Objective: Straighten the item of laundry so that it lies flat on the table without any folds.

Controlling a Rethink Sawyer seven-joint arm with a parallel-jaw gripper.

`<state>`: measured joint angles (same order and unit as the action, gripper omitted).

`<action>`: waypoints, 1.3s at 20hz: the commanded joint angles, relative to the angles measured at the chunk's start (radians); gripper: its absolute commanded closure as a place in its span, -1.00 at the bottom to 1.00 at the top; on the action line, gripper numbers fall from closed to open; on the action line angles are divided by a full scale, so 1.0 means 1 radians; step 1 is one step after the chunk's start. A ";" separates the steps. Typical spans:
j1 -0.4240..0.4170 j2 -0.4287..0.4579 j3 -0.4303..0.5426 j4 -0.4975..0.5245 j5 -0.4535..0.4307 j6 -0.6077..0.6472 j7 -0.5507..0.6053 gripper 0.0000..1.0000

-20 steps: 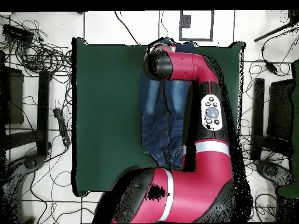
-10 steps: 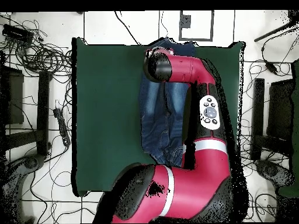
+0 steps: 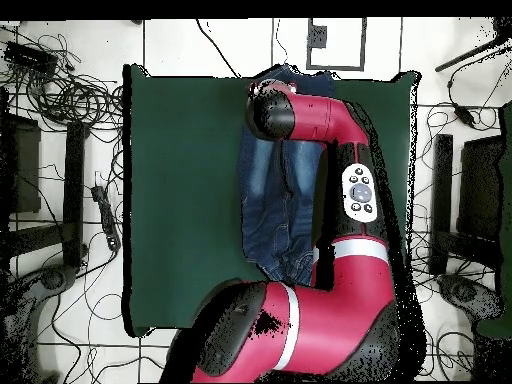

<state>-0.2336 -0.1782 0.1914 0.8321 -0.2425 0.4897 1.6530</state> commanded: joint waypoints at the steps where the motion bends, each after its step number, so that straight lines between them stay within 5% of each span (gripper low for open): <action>1: 0.009 0.069 0.138 0.098 0.044 -0.040 0.065 -1.00; 12: 0.006 0.110 0.161 0.107 0.049 -0.078 0.080 -1.00; 26: 0.071 0.157 0.049 0.012 0.096 0.089 0.138 -1.00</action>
<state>-0.2245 -0.0812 0.2176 0.8088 -0.1877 0.4285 1.6530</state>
